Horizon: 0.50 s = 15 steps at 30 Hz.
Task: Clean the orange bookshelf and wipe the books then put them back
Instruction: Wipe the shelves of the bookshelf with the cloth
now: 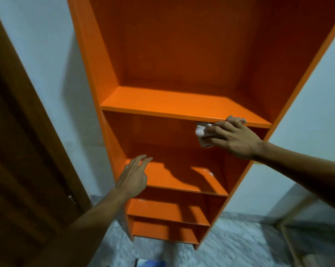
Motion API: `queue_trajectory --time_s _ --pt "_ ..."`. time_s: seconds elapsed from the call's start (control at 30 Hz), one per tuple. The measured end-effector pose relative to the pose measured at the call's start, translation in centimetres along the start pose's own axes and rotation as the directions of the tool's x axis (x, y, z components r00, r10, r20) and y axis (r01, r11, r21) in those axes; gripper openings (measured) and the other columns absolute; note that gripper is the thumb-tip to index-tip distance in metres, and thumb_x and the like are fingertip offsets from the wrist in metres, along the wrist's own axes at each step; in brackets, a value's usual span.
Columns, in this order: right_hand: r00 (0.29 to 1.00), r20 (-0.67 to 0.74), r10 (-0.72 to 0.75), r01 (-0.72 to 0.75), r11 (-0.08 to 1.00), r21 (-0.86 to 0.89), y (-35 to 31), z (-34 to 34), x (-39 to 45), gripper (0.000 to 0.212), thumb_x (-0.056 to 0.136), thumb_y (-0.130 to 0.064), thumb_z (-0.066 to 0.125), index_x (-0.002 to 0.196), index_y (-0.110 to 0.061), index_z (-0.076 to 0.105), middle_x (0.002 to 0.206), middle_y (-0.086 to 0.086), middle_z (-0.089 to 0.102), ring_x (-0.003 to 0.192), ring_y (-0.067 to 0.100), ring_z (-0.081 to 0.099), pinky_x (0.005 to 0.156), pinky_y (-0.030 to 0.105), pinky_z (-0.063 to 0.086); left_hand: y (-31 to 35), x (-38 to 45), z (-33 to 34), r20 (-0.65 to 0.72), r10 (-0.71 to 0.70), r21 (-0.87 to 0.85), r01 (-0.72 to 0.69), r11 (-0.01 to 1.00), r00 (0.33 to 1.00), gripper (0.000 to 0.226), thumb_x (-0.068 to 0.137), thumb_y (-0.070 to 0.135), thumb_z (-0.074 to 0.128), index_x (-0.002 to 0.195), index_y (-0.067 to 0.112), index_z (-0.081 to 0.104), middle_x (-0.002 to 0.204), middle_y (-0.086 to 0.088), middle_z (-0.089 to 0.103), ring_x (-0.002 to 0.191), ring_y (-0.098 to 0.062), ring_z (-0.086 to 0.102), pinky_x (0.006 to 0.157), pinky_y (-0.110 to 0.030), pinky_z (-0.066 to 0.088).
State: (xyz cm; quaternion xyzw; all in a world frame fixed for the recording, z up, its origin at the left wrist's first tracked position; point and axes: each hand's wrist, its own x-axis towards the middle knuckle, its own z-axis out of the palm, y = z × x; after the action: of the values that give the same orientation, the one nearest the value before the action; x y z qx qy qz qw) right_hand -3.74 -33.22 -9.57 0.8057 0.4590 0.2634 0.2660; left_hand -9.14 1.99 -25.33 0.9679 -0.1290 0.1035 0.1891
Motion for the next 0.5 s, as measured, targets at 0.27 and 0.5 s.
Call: queue_trajectory --time_s 0.27,0.5 --pt "0.966 -0.075 0.248 -0.246 0.969 0.032 -0.6 2.6 -9.7 0.046 0.079 -0.002 0.047 0.119 -0.018 0.062 0.123 0.013 0.059 0.112 0.034 0.047 0.087 0.047 0.035 1.4 1.2 8.9 0.380 -0.141 0.043 0.135 0.990 0.914 0.063 0.101 0.023 0.042 0.158 0.023 0.016 0.166 -0.007 0.011 0.153 -0.026 0.009 0.121 -0.042 0.020" --pt "0.776 0.345 0.528 -0.629 0.623 0.465 -10.5 8.9 -7.1 0.043 0.083 -0.012 0.050 0.121 -0.025 0.063 0.113 0.006 0.061 0.099 0.033 0.053 0.073 0.038 0.034 1.4 -0.5 13.3 0.352 -0.297 0.189 0.244 0.951 0.887 0.073 0.096 0.061 0.019 0.156 0.021 0.028 0.162 -0.014 0.024 0.148 -0.041 0.024 0.112 -0.063 0.024"
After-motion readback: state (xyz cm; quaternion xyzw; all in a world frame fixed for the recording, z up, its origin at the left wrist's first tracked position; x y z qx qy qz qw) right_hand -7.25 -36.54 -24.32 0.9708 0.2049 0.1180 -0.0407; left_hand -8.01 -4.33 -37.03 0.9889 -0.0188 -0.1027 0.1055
